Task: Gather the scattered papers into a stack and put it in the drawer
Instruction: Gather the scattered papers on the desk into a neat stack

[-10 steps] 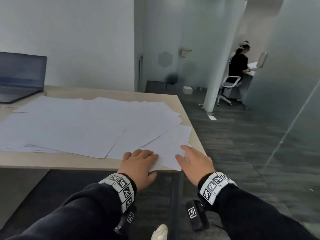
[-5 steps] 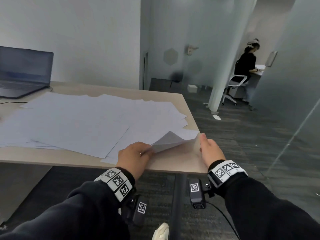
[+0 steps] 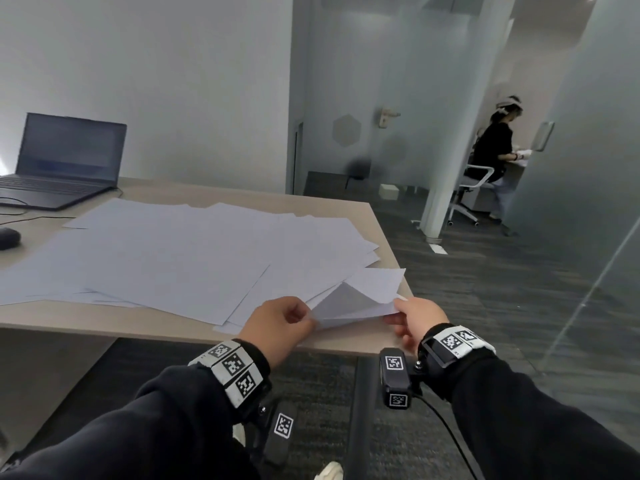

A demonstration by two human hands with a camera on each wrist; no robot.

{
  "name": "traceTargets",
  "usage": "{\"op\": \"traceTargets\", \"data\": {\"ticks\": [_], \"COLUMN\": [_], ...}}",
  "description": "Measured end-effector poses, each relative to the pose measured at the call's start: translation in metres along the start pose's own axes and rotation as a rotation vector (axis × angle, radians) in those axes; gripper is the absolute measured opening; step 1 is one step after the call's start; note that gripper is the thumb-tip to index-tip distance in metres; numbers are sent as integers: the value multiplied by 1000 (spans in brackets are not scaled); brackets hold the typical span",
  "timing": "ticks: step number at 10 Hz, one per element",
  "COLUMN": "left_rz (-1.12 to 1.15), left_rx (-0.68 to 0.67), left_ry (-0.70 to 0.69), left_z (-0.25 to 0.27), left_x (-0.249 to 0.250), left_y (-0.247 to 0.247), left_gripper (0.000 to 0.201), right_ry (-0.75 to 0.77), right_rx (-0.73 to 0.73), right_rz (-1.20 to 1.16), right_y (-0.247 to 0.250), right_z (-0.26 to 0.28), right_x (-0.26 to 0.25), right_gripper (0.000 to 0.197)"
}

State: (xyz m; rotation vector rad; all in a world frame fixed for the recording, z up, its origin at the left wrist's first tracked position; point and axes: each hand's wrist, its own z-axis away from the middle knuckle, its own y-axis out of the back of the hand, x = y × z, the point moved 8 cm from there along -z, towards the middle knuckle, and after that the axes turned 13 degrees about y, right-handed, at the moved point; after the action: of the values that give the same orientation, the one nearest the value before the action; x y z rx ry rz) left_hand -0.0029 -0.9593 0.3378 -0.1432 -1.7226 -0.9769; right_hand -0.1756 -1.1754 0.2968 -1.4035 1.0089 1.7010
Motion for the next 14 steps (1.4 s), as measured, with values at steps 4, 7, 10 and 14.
{"op": "traceTargets", "data": {"ticks": [4, 7, 10, 14], "left_rz": [-117, -627, -763, -742], "left_rx": [114, -120, -77, 89], "left_ry": [-34, -287, -150, -237], "left_z": [3, 34, 22, 16], "left_x": [30, 30, -21, -35], "left_y": [-4, -71, -12, 24], "left_gripper": [19, 20, 88, 40], "right_ry": [-127, -132, -10, 29], "right_rx": [-92, -252, -150, -26], "right_rz": [120, 95, 325, 686], "right_y": [28, 2, -1, 17], "right_z": [21, 24, 13, -13], "right_x": [14, 8, -13, -20], "right_gripper": [17, 61, 45, 39]}}
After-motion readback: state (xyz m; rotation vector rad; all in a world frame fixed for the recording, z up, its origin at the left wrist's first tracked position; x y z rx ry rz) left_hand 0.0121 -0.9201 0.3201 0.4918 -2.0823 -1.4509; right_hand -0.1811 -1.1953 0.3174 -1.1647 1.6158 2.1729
